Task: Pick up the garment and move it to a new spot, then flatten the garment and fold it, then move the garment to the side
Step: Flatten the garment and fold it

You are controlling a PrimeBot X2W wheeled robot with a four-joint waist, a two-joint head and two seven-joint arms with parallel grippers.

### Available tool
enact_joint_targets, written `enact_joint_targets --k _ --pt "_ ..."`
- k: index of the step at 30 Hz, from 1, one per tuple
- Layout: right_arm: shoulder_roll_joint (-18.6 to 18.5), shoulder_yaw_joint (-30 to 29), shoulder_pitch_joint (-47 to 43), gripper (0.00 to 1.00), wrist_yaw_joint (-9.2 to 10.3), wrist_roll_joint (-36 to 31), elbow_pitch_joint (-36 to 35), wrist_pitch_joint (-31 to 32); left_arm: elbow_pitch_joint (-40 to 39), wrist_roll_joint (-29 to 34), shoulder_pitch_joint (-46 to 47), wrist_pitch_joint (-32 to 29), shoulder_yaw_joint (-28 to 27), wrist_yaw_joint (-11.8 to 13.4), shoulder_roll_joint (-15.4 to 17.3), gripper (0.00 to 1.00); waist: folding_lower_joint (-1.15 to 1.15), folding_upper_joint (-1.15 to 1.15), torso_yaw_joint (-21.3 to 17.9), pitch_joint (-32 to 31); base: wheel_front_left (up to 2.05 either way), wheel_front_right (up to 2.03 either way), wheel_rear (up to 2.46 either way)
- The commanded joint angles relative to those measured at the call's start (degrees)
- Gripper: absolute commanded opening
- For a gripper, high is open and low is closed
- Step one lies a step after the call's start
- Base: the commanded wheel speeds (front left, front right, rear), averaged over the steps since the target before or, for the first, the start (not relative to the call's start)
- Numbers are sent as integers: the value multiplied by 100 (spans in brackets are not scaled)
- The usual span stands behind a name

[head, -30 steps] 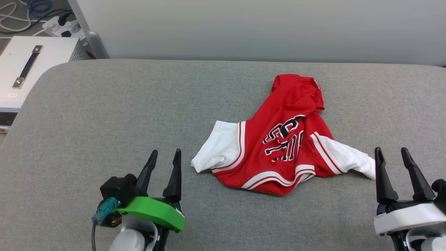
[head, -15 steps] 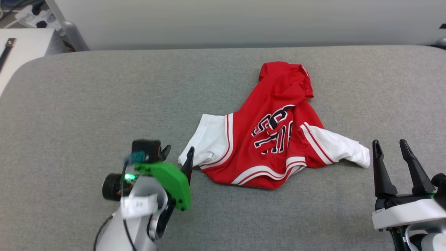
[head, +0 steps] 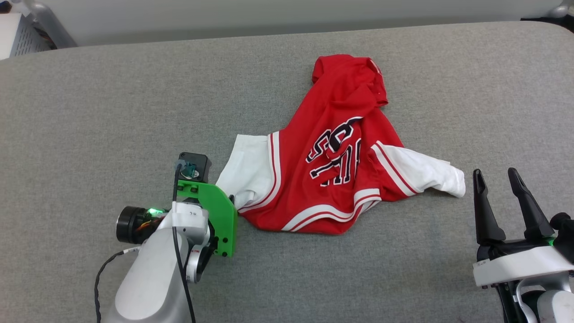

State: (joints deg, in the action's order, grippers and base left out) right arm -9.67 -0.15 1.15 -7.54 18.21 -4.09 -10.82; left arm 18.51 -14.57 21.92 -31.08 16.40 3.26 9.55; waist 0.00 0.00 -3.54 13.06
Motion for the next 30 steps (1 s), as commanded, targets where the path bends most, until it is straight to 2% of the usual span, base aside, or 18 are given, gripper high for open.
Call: enact_joint_targets --k 1,8,9,10,11,14,24,30 --pt "13 -8 78 100 5 -49 8 -12 21 -6 -7 -48 33 -28 44 100 0 0 -44 72 0 0 0" --pt "-9 -14 137 100 5 -59 15 -10 256 42 -44 -130 89 43 117 100 0 0 -23 182 0 0 0" --pt "-12 -13 145 100 5 -64 14 -5 325 27 -55 -160 98 37 117 89 0 0 -11 190 0 0 0" --pt "-13 -14 148 100 5 -68 12 0 372 5 -64 -177 103 24 113 32 0 0 0 194 0 0 0" --pt "-16 -18 150 100 5 -72 9 5 416 -25 -76 -178 104 8 106 0 0 0 14 196 0 0 0" --pt "-26 -26 156 100 5 -82 8 22 437 -77 -85 40 33 29 115 0 0 0 57 180 0 0 0" --pt "-62 -44 52 100 5 -91 69 236 150 -303 -222 1414 -766 451 397 0 0 0 345 -34 0 0 0" --pt "-40 -62 -20 100 5 -109 153 413 49 -621 -659 1579 -1207 562 563 0 0 0 514 -132 0 0 0"
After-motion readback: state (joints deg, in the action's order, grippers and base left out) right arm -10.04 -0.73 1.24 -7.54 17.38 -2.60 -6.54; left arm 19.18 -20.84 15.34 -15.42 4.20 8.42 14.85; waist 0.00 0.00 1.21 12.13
